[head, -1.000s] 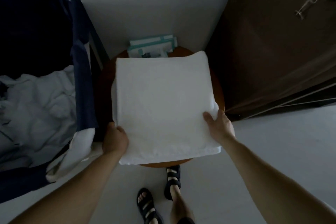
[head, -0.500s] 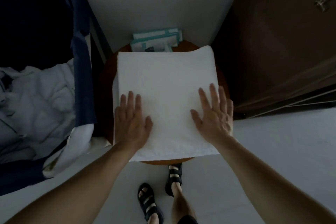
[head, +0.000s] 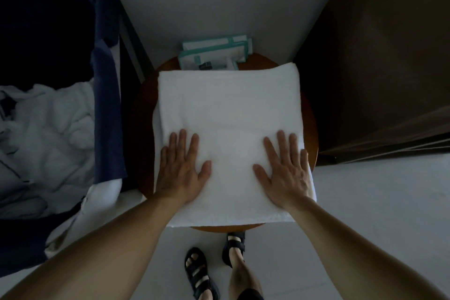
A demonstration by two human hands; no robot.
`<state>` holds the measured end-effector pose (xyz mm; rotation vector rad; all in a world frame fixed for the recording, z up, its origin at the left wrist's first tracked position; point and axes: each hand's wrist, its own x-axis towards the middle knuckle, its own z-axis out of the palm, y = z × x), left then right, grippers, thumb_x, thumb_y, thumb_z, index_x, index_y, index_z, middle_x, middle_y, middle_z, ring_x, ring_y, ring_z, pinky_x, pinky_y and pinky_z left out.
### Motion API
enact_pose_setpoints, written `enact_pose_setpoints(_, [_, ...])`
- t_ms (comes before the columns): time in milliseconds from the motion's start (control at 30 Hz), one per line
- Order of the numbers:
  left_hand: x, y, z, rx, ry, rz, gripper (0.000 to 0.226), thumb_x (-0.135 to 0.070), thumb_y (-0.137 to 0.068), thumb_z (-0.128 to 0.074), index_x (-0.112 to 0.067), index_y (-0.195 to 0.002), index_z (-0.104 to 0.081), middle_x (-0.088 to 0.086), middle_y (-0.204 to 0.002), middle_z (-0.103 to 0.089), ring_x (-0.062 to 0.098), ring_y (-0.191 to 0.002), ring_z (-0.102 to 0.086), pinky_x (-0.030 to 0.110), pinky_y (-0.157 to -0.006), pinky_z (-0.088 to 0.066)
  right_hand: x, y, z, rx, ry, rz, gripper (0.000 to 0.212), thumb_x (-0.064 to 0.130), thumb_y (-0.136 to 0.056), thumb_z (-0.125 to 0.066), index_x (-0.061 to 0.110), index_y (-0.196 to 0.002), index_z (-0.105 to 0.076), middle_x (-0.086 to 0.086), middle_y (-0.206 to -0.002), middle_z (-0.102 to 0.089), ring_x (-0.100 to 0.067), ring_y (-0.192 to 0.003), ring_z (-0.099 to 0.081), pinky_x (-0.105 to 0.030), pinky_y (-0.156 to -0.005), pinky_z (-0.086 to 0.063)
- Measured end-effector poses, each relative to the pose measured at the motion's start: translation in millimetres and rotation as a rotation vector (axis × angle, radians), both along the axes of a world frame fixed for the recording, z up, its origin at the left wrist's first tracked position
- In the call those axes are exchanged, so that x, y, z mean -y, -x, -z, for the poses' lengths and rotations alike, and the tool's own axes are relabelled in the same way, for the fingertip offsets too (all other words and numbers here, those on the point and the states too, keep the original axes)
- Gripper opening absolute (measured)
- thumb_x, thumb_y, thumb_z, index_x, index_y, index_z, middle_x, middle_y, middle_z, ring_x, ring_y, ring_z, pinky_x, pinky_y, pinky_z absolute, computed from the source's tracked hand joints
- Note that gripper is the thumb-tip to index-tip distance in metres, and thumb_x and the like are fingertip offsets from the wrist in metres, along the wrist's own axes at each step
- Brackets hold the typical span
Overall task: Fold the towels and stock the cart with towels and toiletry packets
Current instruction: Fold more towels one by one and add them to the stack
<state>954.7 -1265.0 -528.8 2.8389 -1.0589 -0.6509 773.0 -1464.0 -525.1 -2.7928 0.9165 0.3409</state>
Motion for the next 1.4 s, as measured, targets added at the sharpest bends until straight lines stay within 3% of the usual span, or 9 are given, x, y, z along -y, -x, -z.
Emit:
enact_pose_setpoints(133, [14, -13, -39, -0.075, -0.088, 0.032, 0.077, -0.059, -0.099, -0.023, -0.021, -0.158, 0.009, 0.007, -0.165, 0.015, 0.027, -0.151, 0.016, 0.046, -0.123, 0.004, -1, -10, -16, -0.076, -0.037, 0.024, 0.079, 0.074, -0.089, 0.0, 0.035, -0.154, 0.022, 0.004, -0.155, 0.044, -0.021, -0.142, 0.042, -0.051, -0.122, 0.011])
enact_pose_setpoints(267, [35, -41, -96, 0.134, 0.015, 0.104, 0.073, -0.054, -0.1, -0.023, -0.02, -0.158, 0.005, 0.003, -0.166, 0.012, 0.023, -0.151, 0.019, 0.045, -0.121, 0.009, -13, -60, -52, 0.058, -0.05, -0.045, 0.077, 0.075, -0.088, 0.006, 0.036, -0.153, 0.018, 0.004, -0.16, 0.033, -0.02, -0.146, 0.033, -0.05, -0.12, 0.017])
enact_pose_setpoints(400, [26, -85, -146, 0.229, 0.14, -0.055, 0.072, -0.056, -0.099, -0.027, -0.023, -0.158, 0.0, 0.0, -0.166, 0.008, 0.022, -0.152, 0.015, 0.043, -0.121, 0.006, -32, -137, -94, 0.167, -0.083, -0.193, 0.075, 0.076, -0.084, 0.018, 0.038, -0.147, 0.028, 0.005, -0.158, 0.035, -0.018, -0.144, 0.037, -0.047, -0.118, 0.019])
enact_pose_setpoints(533, [-40, -139, -171, 0.235, 0.143, -0.264, 0.074, -0.052, -0.1, -0.036, -0.02, -0.159, -0.004, 0.005, -0.167, 0.0, 0.024, -0.153, 0.004, 0.045, -0.124, -0.004, -66, -202, -133, 0.282, -0.105, -0.325, 0.074, 0.074, -0.09, 0.006, 0.035, -0.151, 0.023, 0.005, -0.157, 0.038, -0.016, -0.144, 0.037, -0.043, -0.117, 0.019])
enact_pose_setpoints(733, [-167, -226, -166, 0.263, 0.132, -0.511, 0.074, -0.051, -0.099, -0.038, -0.016, -0.158, -0.01, 0.007, -0.166, -0.004, 0.025, -0.153, 0.004, 0.045, -0.123, -0.01, -146, -308, -160, 0.369, -0.19, -0.53, 0.077, 0.065, -0.095, -0.02, 0.027, -0.159, -0.004, 0.001, -0.167, 0.013, -0.018, -0.149, 0.027, -0.047, -0.121, 0.006])
enact_pose_setpoints(900, [-234, -311, -118, 0.179, 0.083, -0.522, 0.075, -0.054, -0.1, -0.032, -0.015, -0.159, -0.006, 0.006, -0.167, -0.001, 0.024, -0.153, 0.005, 0.045, -0.123, -0.01, -224, -402, -119, 0.24, -0.191, -0.568, 0.083, 0.068, -0.091, -0.023, 0.024, -0.159, -0.004, 0.0, -0.167, 0.011, -0.021, -0.15, 0.025, -0.048, -0.12, 0.007])
enact_pose_setpoints(1000, [-268, -357, -74, 0.099, 0.056, -0.5, 0.074, -0.054, -0.1, -0.031, -0.018, -0.159, -0.004, 0.003, -0.167, 0.001, 0.023, -0.153, 0.008, 0.044, -0.123, -0.009, -267, -453, -67, 0.081, -0.248, -0.542, 0.087, 0.067, -0.091, -0.038, 0.028, -0.158, 0.0, 0.001, -0.166, 0.015, -0.023, -0.15, 0.023, -0.056, -0.121, 0.002])
enact_pose_setpoints(1200, [-335, -436, 16, 0.016, 0.003, -0.427, 0.073, -0.053, -0.1, -0.033, -0.018, -0.159, -0.007, 0.005, -0.166, -0.004, 0.025, -0.153, 0.001, 0.046, -0.122, -0.01, -321, -526, 48, -0.133, -0.355, -0.453, 0.095, 0.069, -0.089, -0.047, 0.033, -0.157, 0.008, 0.005, -0.165, 0.018, -0.021, -0.149, 0.023, -0.057, -0.119, 0.004])
enact_pose_setpoints(1400, [-365, -466, 86, -0.036, 0.022, -0.365, 0.075, -0.057, -0.097, -0.028, -0.017, -0.158, -0.012, 0.007, -0.166, -0.009, 0.025, -0.153, -0.002, 0.048, -0.122, -0.012, -356, -585, 128, -0.262, -0.362, -0.411, 0.125, 0.08, -0.071, -0.062, 0.035, -0.154, 0.019, 0.001, -0.163, 0.026, -0.027, -0.147, 0.03, -0.066, -0.115, 0.006])
